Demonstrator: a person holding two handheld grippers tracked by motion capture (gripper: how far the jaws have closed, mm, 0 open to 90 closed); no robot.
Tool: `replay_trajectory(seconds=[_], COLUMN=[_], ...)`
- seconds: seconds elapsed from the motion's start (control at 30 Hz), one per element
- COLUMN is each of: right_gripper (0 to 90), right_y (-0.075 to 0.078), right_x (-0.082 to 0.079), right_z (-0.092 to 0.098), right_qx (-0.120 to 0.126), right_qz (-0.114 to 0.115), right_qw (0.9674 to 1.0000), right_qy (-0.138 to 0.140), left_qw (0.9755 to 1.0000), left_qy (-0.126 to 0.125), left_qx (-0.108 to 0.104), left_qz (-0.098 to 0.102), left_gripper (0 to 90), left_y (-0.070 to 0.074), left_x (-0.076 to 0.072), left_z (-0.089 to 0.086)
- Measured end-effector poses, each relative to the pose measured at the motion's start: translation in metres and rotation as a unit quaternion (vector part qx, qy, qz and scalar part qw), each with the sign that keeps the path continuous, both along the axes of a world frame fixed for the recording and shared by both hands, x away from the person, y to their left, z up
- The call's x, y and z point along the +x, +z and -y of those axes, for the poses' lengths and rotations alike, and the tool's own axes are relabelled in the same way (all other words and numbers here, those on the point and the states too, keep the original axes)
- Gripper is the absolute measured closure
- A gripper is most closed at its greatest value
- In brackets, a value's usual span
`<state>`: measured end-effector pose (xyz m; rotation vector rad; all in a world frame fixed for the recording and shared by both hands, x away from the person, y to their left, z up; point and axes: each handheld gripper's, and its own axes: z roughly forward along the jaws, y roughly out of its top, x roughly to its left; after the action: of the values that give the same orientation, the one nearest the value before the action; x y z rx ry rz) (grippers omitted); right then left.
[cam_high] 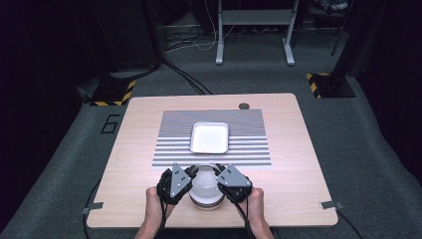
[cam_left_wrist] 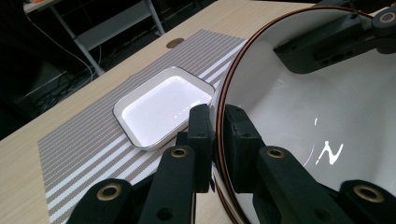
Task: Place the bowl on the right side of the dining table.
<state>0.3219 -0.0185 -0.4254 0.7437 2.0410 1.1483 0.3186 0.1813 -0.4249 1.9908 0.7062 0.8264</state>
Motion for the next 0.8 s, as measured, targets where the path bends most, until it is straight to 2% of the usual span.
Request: replay_trajectory(seconds=[0.8], right_gripper=[82.6], right_y=[0.0094], right_x=[0.0045], right_z=[-0.0013], right_qx=[-0.004], right_qz=[0.007], right_qw=[1.0000], right_qy=[-0.001], left_qw=[1.0000], left_qy=[-0.002], left_qx=[0.000], left_qz=[0.007], left_gripper=[82.1], left_y=[0.0093], left_x=[0.0044], left_z=[-0.0005])
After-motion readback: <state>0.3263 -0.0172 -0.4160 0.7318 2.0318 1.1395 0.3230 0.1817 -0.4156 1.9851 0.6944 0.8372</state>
